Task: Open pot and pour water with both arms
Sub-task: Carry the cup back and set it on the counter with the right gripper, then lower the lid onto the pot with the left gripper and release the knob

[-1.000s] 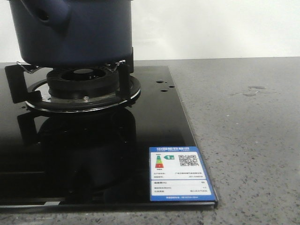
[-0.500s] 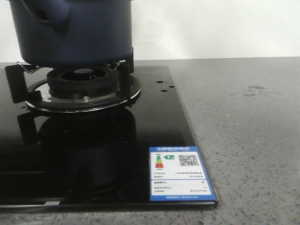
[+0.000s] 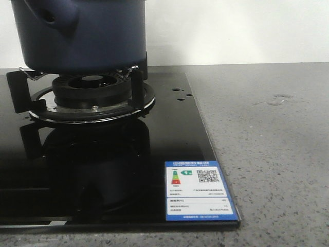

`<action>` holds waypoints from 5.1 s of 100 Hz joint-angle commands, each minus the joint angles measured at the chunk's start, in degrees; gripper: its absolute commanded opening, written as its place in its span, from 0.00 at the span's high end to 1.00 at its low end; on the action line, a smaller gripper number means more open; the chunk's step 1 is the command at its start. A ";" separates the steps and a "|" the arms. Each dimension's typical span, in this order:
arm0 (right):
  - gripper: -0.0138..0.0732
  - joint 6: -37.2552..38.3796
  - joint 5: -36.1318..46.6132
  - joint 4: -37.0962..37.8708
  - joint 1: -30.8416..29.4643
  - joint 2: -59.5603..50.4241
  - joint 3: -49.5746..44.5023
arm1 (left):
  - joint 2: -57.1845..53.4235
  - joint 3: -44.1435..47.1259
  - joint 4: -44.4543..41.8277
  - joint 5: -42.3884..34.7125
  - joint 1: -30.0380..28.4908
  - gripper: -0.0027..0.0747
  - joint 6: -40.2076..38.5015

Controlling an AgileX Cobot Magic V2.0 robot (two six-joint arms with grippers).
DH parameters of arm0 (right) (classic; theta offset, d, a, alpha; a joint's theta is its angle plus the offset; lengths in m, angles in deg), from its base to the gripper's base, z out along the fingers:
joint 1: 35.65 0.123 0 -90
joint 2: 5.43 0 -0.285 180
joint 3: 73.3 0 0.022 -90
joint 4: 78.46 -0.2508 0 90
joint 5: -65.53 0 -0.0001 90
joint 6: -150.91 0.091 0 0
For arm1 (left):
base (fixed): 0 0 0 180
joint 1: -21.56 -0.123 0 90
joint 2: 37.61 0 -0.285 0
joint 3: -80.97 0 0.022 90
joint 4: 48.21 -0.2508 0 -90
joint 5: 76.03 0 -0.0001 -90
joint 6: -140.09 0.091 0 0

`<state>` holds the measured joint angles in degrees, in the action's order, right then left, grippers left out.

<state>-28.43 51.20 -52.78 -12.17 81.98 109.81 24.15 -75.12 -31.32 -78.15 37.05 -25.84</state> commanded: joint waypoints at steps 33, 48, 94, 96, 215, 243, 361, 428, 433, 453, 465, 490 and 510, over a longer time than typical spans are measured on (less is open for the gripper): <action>0.49 0.38 32.06 -11.77 -12.54 -17.36 -32.30 | -1.17 -2.08 -0.17 -6.21 -0.15 0.49 -0.27; 0.49 0.38 36.13 -12.17 -13.71 -18.78 -41.72 | -1.17 -2.08 -0.17 -6.21 -0.15 0.49 -0.27; 0.49 -0.23 51.17 -15.39 -16.89 -10.76 -54.25 | -1.17 -2.08 -0.17 -6.21 -0.15 0.49 -0.27; 0.49 -0.23 51.81 -15.39 -16.89 -10.10 -54.25 | -1.17 -2.08 -0.17 -6.21 -0.15 0.49 -0.27; 0.17 -0.23 55.34 -16.07 -16.89 -5.20 -55.80 | -1.17 -2.08 -0.17 -6.21 -0.15 0.49 -0.27; 0.17 -0.23 39.03 -16.13 -16.89 -16.13 -57.18 | -1.17 -2.08 -0.17 -6.21 -0.15 0.49 -0.27; 0.17 0.41 8.61 -16.13 -16.89 -52.64 -57.18 | 16.77 -2.08 -0.17 -13.97 14.78 0.49 -0.27; 0.17 0.41 8.61 -16.13 -16.89 -52.64 -57.18 | 19.98 -2.08 -0.17 -14.70 14.78 0.49 -0.27; 0.17 0.41 8.61 -16.13 -16.89 -52.64 -57.18 | 20.09 -2.08 -0.17 -14.19 14.78 0.49 -0.27; 0.17 0.41 8.61 -16.13 -16.89 -52.64 -57.18 | 20.44 -2.08 -0.17 -13.49 14.78 0.49 -0.27; 0.17 0.41 8.61 -16.13 -16.89 -52.64 -57.18 | 20.44 -2.08 -0.17 -13.49 14.78 0.49 -0.27; 0.17 0.41 8.61 -16.13 -16.89 -52.64 -57.18 | 20.44 -2.08 -0.17 -13.33 14.78 0.48 -0.27; 0.17 0.41 8.61 -16.13 -16.89 -52.64 -57.18 | 20.44 -2.08 -0.17 -12.62 14.78 0.35 -0.27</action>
<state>-28.07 55.82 -69.24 -28.72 29.52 51.16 46.44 -75.12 -31.41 -85.83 51.41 -25.84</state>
